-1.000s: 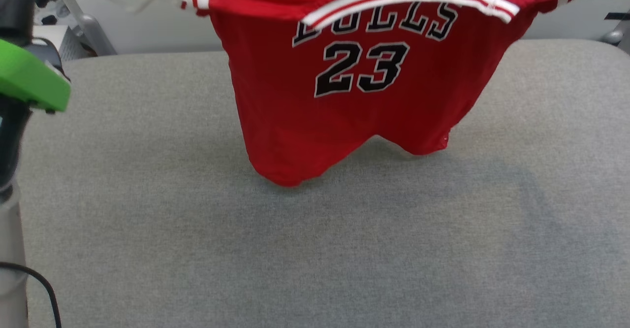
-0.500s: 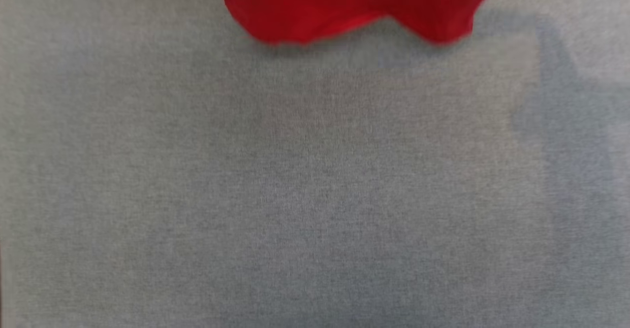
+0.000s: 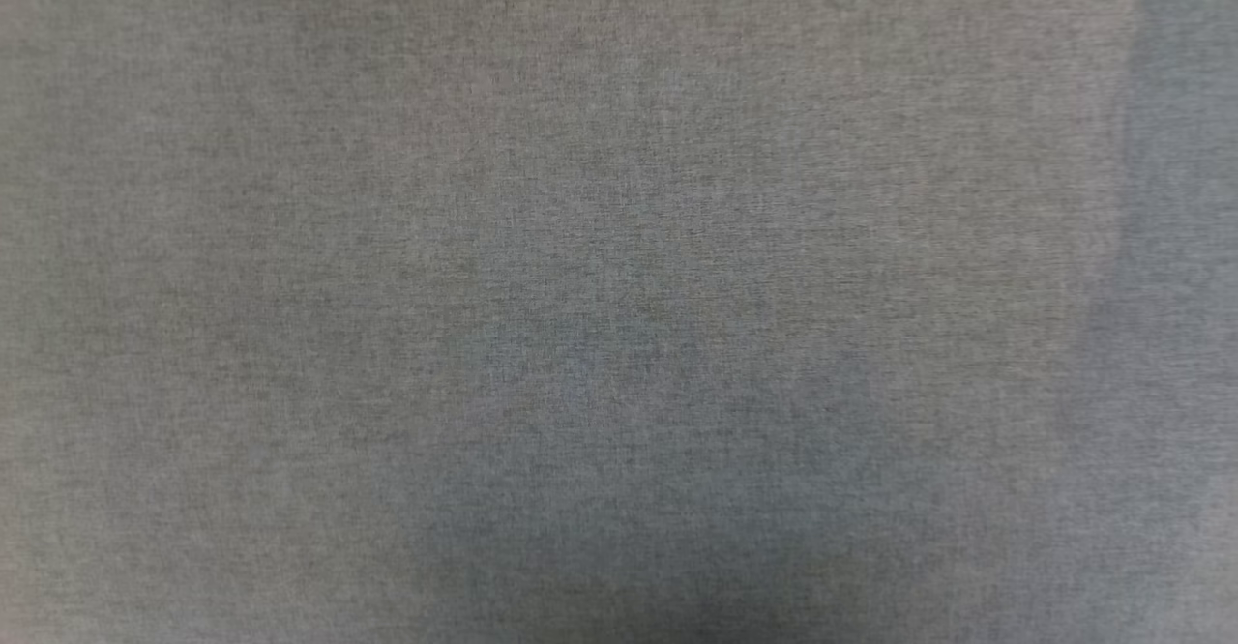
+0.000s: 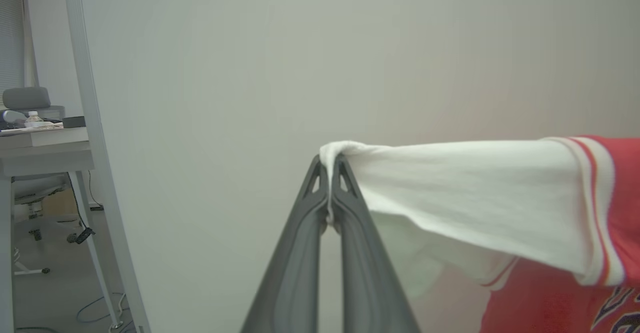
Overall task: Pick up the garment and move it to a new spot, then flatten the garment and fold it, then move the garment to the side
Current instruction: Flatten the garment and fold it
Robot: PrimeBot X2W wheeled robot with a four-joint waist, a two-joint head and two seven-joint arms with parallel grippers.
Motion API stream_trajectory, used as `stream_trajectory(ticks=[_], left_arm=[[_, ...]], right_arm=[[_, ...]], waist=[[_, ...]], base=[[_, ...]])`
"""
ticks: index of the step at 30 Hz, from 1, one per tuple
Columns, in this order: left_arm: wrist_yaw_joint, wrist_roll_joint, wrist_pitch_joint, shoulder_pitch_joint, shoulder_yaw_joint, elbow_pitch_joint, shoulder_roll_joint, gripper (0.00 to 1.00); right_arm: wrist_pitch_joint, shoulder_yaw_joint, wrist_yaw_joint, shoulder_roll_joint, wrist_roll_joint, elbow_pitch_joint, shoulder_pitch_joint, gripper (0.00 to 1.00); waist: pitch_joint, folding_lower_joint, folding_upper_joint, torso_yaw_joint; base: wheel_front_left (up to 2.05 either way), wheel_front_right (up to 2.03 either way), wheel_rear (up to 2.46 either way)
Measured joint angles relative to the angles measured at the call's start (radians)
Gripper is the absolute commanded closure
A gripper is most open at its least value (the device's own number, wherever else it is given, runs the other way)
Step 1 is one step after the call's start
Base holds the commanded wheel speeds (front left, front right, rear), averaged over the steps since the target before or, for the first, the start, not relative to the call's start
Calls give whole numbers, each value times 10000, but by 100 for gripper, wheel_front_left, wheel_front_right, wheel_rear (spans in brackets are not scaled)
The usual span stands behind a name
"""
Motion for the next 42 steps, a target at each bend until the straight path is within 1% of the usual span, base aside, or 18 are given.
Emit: stream_trajectory(ticks=[4, 8, 12, 15, 20, 25, 29, 35, 42], left_arm=[[-12, -8, -629, 293, -249, 849, -242, 100], [-31, -215, -1034, 1348, -552, 1352, -426, 100], [-102, -545, -1354, 2807, -694, 1609, -608, 100], [-105, -909, -1457, 4170, -754, 1701, -752, 100], [-117, -1294, -1438, 6337, -897, 1653, -1001, 100], [-148, -1647, -941, 8291, -1060, 1354, -1016, 100], [-90, -1850, -372, 9709, -1170, 961, -1085, 100], [165, -2257, 671, 11539, -1304, 201, -1118, 100], [474, -2552, 1396, 13173, -1421, -717, -1095, 100]], right_arm=[[-372, 75, 0, 155, -88, 763, 173, 100], [-546, 278, 0, 159, 27, 1308, 912, 100], [-585, 662, 0, 71, 401, 1720, 2064, 100], [-405, 976, 2, -94, 924, 1906, 3152, 100], [236, 1655, 4, -637, 1921, 1871, 5137, 100], [1009, 2167, 4, -1022, 3005, 1505, 7137, 100], [1505, 2266, 4, -1149, 3611, 1262, 8312, 100], [2243, 2196, 4, -1273, 4203, 1007, 9729, 100], [2987, 1944, 4, -1273, 4813, 577, 11231, 100]], waist=[[205, 0, 0, 146], [52, 0, 0, 265], [-345, -1, 0, 346], [-757, -1, 0, 390], [-1534, -3, 0, 478], [-2393, -3, 0, 560], [-3029, -3, 0, 615], [-3933, -3, 0, 699], [-4852, -3, 0, 721]], base=[[0, 0, 0], [0, 0, 0], [0, 0, 0], [0, 0, 0], [0, 0, 0], [0, 0, 0], [0, 0, 0], [0, 0, 0], [0, 0, 0]])
